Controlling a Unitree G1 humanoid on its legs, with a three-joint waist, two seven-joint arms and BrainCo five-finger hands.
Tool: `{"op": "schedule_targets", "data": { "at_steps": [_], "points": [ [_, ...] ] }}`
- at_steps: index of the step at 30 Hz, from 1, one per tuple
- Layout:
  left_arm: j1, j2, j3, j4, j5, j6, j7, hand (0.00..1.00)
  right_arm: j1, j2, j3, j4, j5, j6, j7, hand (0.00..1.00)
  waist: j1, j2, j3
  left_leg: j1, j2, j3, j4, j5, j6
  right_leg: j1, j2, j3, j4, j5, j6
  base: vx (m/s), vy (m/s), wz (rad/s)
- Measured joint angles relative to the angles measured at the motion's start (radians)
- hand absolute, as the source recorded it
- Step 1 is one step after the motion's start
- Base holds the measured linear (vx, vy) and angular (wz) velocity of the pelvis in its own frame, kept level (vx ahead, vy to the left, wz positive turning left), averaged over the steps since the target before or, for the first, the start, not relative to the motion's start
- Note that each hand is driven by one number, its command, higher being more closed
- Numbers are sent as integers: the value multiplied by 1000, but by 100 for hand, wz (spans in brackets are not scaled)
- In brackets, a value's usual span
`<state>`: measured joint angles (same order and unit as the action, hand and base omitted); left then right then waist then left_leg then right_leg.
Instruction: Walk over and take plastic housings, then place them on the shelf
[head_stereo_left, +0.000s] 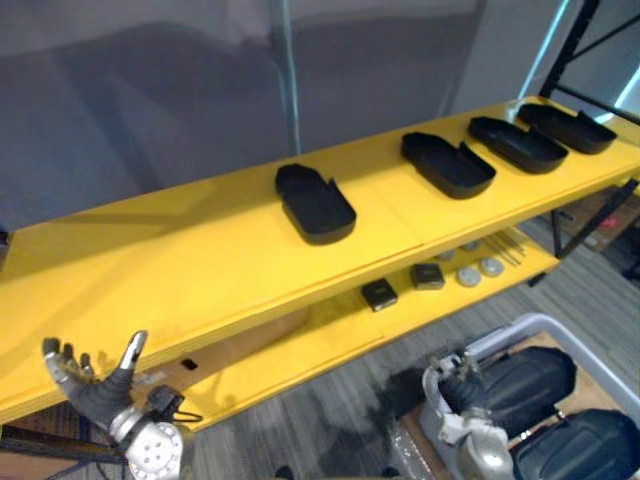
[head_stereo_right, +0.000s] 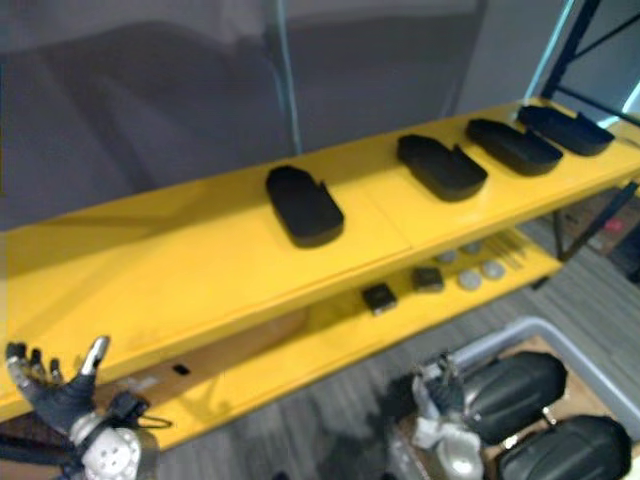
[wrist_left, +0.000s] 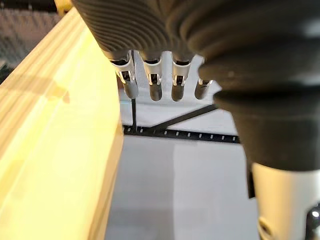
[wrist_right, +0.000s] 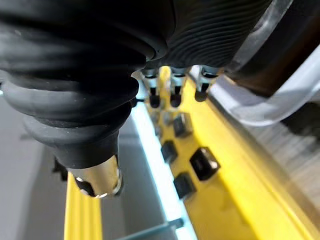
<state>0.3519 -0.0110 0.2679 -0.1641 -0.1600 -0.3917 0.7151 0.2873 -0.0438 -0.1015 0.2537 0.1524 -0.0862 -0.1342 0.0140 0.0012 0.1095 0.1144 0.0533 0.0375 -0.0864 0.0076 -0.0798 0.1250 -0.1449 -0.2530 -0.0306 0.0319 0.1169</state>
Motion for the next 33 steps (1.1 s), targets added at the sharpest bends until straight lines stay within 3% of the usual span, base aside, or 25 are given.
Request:
{"op": "schedule_targets", "data": {
  "at_steps": [10, 16, 22, 26, 29, 33],
  "points": [
    [0, -34, -6, -15, -31, -5, -27, 0, -27, 14, 17, 46, -20, 0, -21, 0, 4, -14, -10, -10, -19, -28, -2, 4, 5, -2, -16, -25, 23, -16, 10, -2, 13, 10],
    [0, -37, -15, -71, -27, -5, -81, 0, -27, 14, 11, 47, -20, -18, -66, 0, 1, -18, -7, -13, -23, -12, -1, 3, 8, -21, -27, -15, 34, -16, 10, 2, 10, -6],
    [-12, -28, -10, -93, -32, -7, -142, 0, -31, 16, -5, 43, -19, -26, -86, 0, 1, -55, 16, -11, -27, 43, 0, -4, 17, -67, -28, 36, 70, -14, 11, -21, 18, -26],
    [-53, -15, -6, -91, -37, -8, -142, 0, -63, 16, -1, 35, -31, -27, -82, 0, 1, -75, 29, -11, -20, 96, 5, -12, 23, -117, -21, 69, 106, -7, 1, -53, -8, -42],
    [-96, 9, -4, -91, -37, -10, -127, 0, -67, 16, -4, 14, -30, -67, -73, 0, -2, -81, 34, -12, -12, 124, 5, -14, 24, -109, -6, 72, 49, 23, -10, -13, -33, -29],
    [-121, -3, -7, -92, -38, -9, -110, 0, -54, 14, -28, -48, -27, -95, -36, 0, -6, -66, 45, -10, -6, 119, 5, -16, 21, -88, 3, 65, 12, 29, -14, 30, -36, 1]
  ]
}}
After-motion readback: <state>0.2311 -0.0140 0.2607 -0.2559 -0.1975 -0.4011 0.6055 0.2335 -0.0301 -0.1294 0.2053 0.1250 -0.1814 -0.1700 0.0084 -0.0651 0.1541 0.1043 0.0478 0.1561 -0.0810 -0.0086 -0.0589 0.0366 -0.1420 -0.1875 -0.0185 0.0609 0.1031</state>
